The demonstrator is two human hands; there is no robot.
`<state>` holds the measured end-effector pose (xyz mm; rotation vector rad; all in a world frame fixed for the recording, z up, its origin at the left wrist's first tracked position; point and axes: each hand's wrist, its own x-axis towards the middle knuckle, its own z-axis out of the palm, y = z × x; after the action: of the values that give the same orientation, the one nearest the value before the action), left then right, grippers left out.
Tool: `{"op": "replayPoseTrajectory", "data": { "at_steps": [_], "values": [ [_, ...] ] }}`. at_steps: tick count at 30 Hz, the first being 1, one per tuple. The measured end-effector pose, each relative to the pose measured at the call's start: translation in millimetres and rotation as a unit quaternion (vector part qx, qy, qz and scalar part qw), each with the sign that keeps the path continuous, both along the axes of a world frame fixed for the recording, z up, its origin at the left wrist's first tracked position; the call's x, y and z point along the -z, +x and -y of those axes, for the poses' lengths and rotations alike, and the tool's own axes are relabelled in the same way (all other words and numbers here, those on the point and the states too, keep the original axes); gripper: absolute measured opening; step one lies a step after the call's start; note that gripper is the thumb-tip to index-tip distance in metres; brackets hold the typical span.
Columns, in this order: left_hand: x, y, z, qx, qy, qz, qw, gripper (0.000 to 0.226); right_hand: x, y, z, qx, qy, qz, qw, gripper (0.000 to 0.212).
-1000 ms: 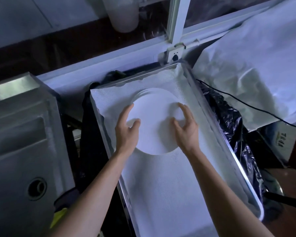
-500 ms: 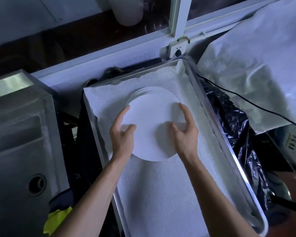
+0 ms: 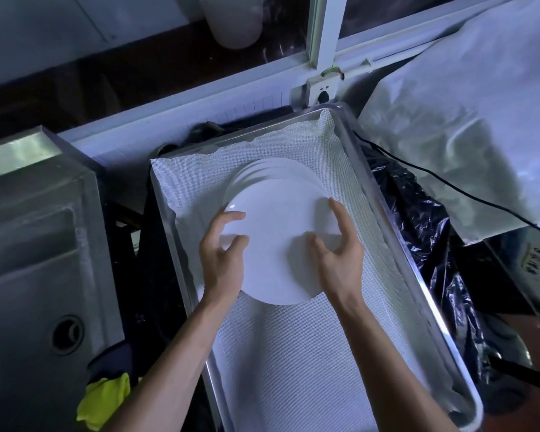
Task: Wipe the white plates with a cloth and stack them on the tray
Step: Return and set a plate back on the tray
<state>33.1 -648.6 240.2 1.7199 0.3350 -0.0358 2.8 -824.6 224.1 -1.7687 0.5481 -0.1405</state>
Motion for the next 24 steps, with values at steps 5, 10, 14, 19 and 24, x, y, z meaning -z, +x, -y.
{"op": "replayPoseTrajectory", "data": {
  "at_steps": [5, 10, 14, 19, 24],
  "values": [
    [-6, -9, 3, 0.007, 0.014, 0.026, 1.000, 0.034, -6, -11, 1, 0.016, 0.000, 0.016, 1.000, 0.066],
    [-17, -17, 5, 0.012, 0.022, 0.041, 0.999, 0.041, -17, -21, 5, 0.016, -0.027, 0.035, 0.999, 0.061],
    [-25, -20, 7, 0.020, 0.056, 0.052, 0.997, 0.043, -27, -28, 7, 0.008, -0.044, 0.041, 0.998, 0.048],
    [-28, -34, 3, 0.067, 0.150, 0.110, 0.980, 0.042, -38, -49, 5, 0.007, -0.075, 0.032, 0.997, 0.031],
    [-31, -58, -11, 0.119, 0.175, 0.148, 0.966, 0.044, -51, -85, -10, 0.022, -0.117, 0.028, 0.992, 0.029]
  ]
}}
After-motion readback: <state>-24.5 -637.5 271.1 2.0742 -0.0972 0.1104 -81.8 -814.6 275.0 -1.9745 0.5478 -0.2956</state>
